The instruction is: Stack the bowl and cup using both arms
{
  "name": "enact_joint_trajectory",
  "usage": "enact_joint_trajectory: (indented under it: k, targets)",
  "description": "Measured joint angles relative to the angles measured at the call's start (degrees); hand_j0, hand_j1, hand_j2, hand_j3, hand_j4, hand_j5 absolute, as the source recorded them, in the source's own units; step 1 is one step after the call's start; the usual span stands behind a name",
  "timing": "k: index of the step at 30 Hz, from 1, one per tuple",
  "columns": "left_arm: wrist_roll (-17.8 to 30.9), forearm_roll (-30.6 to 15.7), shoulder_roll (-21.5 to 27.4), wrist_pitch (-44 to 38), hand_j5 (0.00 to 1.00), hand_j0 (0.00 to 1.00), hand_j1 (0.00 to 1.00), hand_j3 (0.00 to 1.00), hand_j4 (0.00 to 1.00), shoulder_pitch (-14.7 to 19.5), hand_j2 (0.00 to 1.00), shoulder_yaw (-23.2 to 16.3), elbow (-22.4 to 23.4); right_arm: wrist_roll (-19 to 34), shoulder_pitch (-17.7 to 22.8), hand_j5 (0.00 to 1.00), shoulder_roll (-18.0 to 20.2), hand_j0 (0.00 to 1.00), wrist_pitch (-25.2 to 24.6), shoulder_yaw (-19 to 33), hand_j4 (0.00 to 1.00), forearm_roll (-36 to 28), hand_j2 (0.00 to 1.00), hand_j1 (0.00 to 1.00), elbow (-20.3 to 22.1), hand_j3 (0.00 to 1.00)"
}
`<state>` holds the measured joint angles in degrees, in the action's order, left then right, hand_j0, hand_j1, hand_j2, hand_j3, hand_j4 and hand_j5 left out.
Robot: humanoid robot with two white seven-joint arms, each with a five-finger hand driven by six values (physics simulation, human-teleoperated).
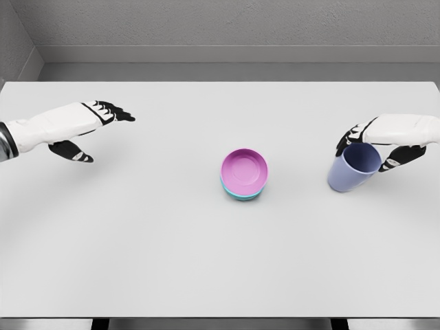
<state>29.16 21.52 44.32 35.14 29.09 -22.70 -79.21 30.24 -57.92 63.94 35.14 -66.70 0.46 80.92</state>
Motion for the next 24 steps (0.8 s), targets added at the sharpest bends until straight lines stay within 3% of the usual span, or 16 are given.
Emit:
enact_joint_trajectory:
  k: [24]
  targets:
    - [0.1, 0.0, -1.0, 0.0, 1.0, 1.0, 1.0, 1.0, 1.0, 0.2, 1.0, 0.0, 0.8, -0.1, -1.8, 0.67, 0.0, 0.67, 0.0, 0.2, 0.67, 0.0, 0.67, 0.67, 4.6, 0.67]
